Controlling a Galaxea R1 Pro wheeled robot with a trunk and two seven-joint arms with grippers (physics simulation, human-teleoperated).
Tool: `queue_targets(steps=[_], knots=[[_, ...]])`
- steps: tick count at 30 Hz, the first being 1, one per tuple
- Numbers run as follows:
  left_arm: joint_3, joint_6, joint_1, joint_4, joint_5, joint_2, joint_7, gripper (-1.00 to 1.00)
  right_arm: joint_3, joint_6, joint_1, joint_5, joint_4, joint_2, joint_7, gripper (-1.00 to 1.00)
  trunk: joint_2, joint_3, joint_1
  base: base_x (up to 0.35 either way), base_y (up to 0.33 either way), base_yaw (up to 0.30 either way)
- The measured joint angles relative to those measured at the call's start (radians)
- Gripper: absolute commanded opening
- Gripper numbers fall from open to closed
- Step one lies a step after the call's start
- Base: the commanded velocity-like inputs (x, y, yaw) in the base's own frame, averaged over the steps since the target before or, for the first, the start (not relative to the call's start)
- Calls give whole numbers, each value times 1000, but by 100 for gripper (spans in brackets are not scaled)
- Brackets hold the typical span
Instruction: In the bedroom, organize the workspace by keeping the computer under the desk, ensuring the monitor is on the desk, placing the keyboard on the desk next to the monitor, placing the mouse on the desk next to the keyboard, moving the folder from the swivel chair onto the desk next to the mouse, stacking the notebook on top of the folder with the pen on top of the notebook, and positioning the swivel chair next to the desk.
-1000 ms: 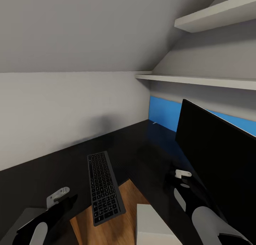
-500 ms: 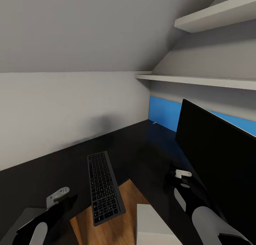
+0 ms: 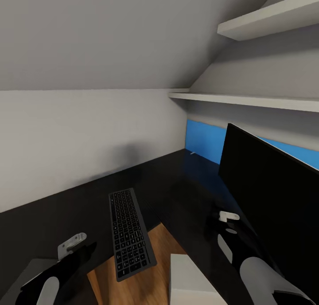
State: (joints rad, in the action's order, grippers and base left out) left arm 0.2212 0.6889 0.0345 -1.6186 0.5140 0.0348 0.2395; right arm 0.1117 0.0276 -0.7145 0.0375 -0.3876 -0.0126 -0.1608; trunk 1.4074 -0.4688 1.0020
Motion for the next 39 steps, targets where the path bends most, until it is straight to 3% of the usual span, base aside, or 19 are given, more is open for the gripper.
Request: queue_targets(steps=[5,25,39], knots=[[0,0,0,0,0,1,0,100,0,0,0,0,1,-3,0,100,28,-12,15,0,0,0],[2,0,0,0,0,1,0,100,0,0,0,0,1,-3,0,100,28,-13,15,0,0,0],[27,0,0,0,20,2,-2,100,-2,0,0,0,2,-1,-1,100,28,-13,15,0,0,0]])
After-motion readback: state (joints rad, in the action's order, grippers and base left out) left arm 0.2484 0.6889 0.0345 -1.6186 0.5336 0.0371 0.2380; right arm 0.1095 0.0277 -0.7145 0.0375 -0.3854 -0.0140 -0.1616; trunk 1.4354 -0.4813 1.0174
